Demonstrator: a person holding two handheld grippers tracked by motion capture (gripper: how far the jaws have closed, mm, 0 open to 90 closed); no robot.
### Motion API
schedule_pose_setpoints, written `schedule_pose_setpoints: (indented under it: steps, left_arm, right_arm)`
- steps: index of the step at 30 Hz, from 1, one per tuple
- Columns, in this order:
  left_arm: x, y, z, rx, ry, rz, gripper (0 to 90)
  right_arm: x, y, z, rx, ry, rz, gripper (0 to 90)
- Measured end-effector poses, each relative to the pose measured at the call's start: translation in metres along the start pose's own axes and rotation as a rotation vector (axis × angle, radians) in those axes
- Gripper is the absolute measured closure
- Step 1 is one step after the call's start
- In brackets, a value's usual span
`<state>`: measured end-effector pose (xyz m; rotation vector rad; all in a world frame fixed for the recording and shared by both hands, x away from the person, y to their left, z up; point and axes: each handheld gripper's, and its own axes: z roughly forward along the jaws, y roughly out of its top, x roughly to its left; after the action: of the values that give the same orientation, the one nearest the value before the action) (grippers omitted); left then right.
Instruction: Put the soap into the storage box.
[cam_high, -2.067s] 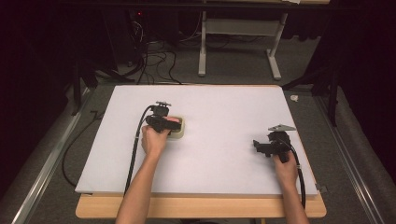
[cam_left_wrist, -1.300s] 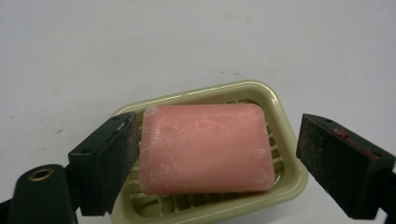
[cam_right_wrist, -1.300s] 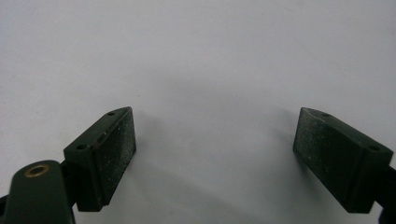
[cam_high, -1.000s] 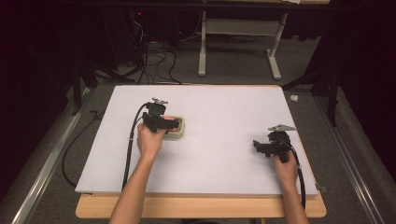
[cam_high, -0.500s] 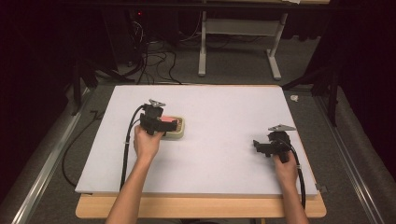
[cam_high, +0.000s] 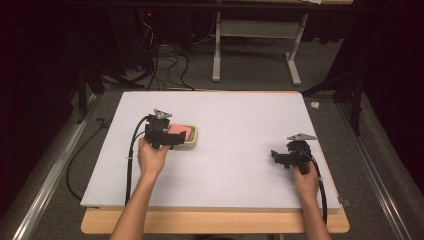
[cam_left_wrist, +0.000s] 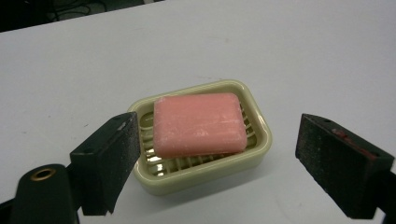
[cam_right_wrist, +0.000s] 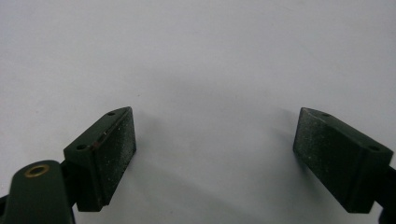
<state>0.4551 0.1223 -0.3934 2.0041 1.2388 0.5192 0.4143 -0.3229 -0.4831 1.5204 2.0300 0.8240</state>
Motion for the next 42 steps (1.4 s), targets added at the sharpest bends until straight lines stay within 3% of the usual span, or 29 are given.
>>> schedule_pose_setpoints:
  steps: [29,34,42]
  left_arm:
    - [0.010,-0.028,-0.032,-0.044,-0.024,-0.031,15.0]
    - [0.011,-0.032,-0.039,-0.059,-0.076,-0.057,15.0]
    - [0.009,-0.040,-0.044,-0.065,-0.098,-0.055,15.1]
  right_arm:
    - [0.000,0.000,0.000,-0.001,0.000,0.000,13.6]
    - [0.000,0.000,0.000,0.000,0.000,0.000,13.7]
    - [0.000,0.000,0.000,0.000,0.000,0.000,13.7]
